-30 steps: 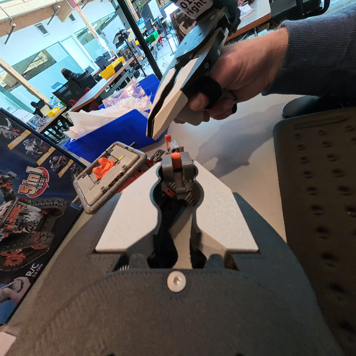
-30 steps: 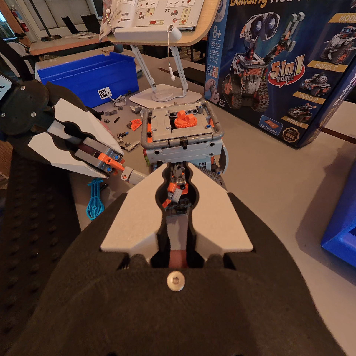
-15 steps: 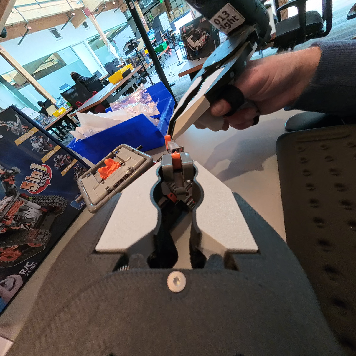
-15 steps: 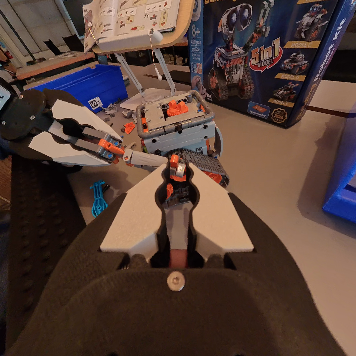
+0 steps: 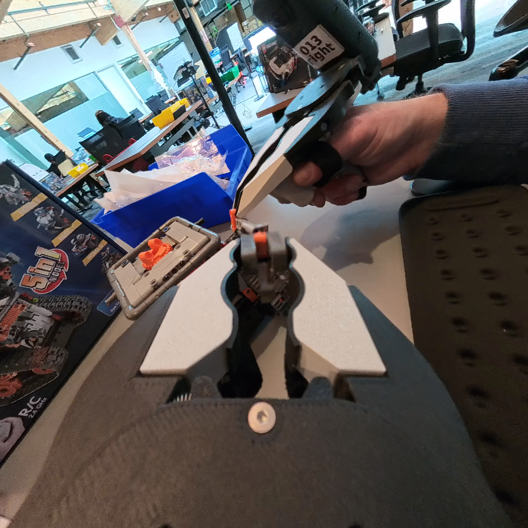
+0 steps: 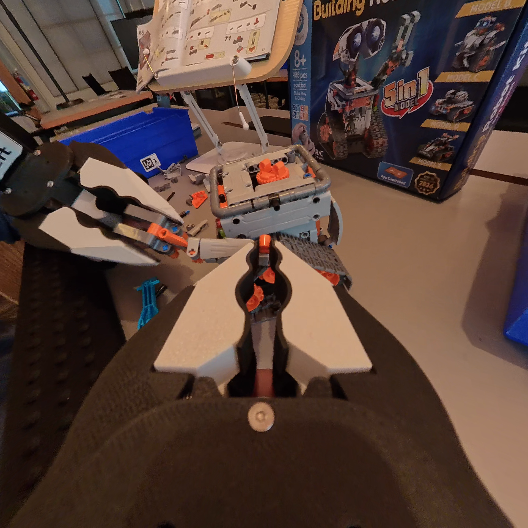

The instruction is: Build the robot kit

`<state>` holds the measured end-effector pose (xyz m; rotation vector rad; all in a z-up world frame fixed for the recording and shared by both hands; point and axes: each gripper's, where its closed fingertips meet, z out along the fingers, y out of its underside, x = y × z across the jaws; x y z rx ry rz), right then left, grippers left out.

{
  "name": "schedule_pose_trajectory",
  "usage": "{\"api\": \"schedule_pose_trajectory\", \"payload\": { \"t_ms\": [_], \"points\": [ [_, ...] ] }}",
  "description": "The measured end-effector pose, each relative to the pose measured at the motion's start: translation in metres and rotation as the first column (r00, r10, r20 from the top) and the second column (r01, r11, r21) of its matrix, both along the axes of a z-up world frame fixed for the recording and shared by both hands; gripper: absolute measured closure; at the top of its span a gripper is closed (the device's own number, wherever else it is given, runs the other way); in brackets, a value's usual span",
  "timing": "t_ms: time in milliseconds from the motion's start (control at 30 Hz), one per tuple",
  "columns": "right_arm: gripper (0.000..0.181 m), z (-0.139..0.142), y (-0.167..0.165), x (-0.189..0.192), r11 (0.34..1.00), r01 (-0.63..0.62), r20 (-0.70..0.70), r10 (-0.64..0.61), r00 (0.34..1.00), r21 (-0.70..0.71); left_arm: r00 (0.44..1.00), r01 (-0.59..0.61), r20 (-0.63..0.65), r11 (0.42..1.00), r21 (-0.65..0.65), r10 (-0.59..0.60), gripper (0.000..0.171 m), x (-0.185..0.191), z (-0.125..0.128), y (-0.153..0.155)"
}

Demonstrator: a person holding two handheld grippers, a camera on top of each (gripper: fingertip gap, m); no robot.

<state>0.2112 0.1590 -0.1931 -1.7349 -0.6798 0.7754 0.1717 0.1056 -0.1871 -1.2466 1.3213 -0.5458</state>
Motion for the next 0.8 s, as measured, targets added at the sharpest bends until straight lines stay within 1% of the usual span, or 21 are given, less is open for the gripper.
{"api": "schedule_pose_trajectory", "payload": {
  "t_ms": [67, 100, 133, 167, 200, 233, 267, 300, 333, 367, 433, 533, 600, 633, 667, 733, 800],
  "points": [
    [0.177, 0.000, 0.002, -0.001, 1.000, -0.021, 0.053, 0.020, 0.998, 0.011, 0.998, 0.049, 0.029, 0.999, 0.002, -0.049, 0.124, -0.003, 0.010, -0.007],
    [0.178, 0.001, 0.004, -0.002, 1.000, -0.026, 0.081, 0.025, 0.996, 0.017, 0.996, 0.081, 0.034, 0.996, 0.023, -0.081, 0.117, -0.007, 0.017, -0.012],
    [0.177, 0.002, 0.005, -0.003, 0.999, -0.034, 0.115, 0.031, 0.993, 0.025, 0.994, 0.104, 0.035, 0.993, 0.050, -0.106, 0.114, -0.011, 0.025, -0.015],
    [0.177, 0.003, 0.006, -0.004, 0.998, -0.050, 0.141, 0.045, 0.989, 0.029, 0.987, 0.156, 0.034, 0.985, 0.070, -0.159, 0.111, -0.015, 0.032, -0.021],
    [0.178, 0.005, 0.007, -0.005, 0.998, -0.064, 0.161, 0.058, 0.985, 0.030, 0.985, 0.169, 0.031, 0.981, 0.094, -0.173, 0.111, -0.020, 0.040, -0.019],
    [0.177, 0.006, 0.009, -0.005, 0.997, -0.068, 0.184, 0.061, 0.981, 0.028, 0.986, 0.156, 0.036, 0.980, 0.121, -0.161, 0.111, -0.026, 0.049, -0.011],
    [0.177, 0.007, 0.012, -0.004, 0.997, -0.068, 0.208, 0.061, 0.976, 0.028, 0.983, 0.177, 0.030, 0.977, 0.120, -0.181, 0.112, -0.030, 0.054, -0.006],
    [0.178, 0.007, 0.014, -0.004, 0.997, -0.078, 0.230, 0.070, 0.971, 0.022, 0.985, 0.173, 0.011, 0.980, 0.095, -0.175, 0.116, -0.033, 0.055, 0.005],
    [0.177, 0.007, 0.016, -0.004, 0.996, -0.090, 0.248, 0.084, 0.965, 0.012, 0.988, 0.155, -0.008, 0.986, 0.069, -0.154, 0.113, -0.035, 0.054, 0.019],
    [0.177, 0.007, 0.017, -0.005, 0.995, -0.100, 0.261, 0.095, 0.961, 0.008, 0.986, 0.168, -0.025, 0.985, 0.033, -0.167, 0.117, -0.035, 0.052, 0.028],
    [0.177, 0.008, 0.020, -0.007, 0.993, -0.120, 0.287, 0.116, 0.951, -0.003, 0.992, 0.124, -0.030, 0.992, -0.028, -0.125, 0.117, -0.036, 0.051, 0.056],
    [0.177, 0.007, 0.022, -0.009, 0.990, -0.137, 0.329, 0.135, 0.935, -0.017, 0.992, 0.092, -0.071, 0.978, -0.186, -0.107, 0.115, -0.033, 0.039, 0.084],
    [0.177, 0.007, 0.020, -0.009, 0.988, -0.151, 0.344, 0.153, 0.926, -0.032, 0.992, 0.061, -0.086, 0.955, -0.290, -0.090, 0.114, -0.033, 0.030, 0.095],
    [0.177, 0.007, 0.020, -0.009, 0.987, -0.157, 0.349, 0.158, 0.924, -0.032, 0.994, 0.010, -0.101, 0.940, -0.341, -0.047, 0.116, -0.035, 0.022, 0.105],
    [0.177, 0.006, 0.020, -0.010, 0.987, -0.158, 0.354, 0.161, 0.921, -0.037, 0.993, -0.004, -0.113, 0.926, -0.378, -0.042, 0.115, -0.036, 0.014, 0.109],
    [0.177, 0.005, 0.020, -0.011, 0.985, -0.163, 0.366, 0.170, 0.915, -0.049, 0.996, -0.004, -0.076, 0.892, -0.451, -0.035, 0.115, -0.036, 0.009, 0.111],
    [0.177, 0.005, 0.022, -0.011, 0.985, -0.164, 0.375, 0.174, 0.910, -0.059, 0.997, 0.014, -0.053, 0.867, -0.498, -0.047, 0.121, -0.035, 0.008, 0.110]
  ]
}}
